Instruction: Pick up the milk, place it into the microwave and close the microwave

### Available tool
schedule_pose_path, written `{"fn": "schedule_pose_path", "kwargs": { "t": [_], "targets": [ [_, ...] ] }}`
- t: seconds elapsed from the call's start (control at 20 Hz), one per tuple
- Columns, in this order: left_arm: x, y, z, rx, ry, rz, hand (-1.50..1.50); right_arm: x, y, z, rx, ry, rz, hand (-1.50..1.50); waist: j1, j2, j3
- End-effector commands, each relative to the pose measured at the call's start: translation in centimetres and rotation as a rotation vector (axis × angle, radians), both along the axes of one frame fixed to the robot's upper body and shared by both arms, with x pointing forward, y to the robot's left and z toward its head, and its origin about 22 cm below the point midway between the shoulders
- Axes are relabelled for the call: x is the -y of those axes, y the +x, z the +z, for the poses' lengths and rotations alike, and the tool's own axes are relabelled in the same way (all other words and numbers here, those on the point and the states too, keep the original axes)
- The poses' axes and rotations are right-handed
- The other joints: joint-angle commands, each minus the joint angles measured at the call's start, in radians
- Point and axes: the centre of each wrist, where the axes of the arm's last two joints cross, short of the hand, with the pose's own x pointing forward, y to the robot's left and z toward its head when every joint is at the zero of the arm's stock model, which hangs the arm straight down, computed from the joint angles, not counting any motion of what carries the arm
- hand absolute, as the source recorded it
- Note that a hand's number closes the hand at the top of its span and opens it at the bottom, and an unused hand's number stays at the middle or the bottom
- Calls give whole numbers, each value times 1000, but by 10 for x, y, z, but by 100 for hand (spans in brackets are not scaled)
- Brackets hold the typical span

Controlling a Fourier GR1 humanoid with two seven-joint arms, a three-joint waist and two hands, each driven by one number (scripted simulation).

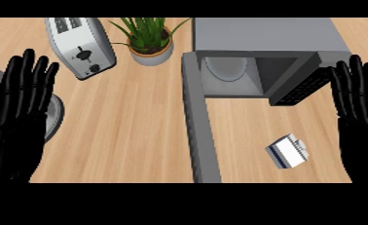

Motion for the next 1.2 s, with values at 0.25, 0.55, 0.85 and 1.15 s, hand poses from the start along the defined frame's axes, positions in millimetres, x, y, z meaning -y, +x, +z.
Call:
{"fn": "schedule_pose_path", "kwargs": {
  "t": [0.25,0.55,0.85,1.15],
  "targets": [
    [-35,-5,5,9,22,120,-150,-4,-46,-17,-26,-41,104,-150,-2,23,20],
    [-26,-40,-13,-141,-100,117,-150,-20,-71,-35,-156,178,329,-150,2,21,20],
    [-12,-64,-27,-134,-125,123,-150,-10,-89,-43,-133,158,292,-150,1,22,20],
    [-28,-70,-46,-151,-102,112,-150,-17,-93,-46,-99,107,133,-150,1,22,20]
  ]
}}
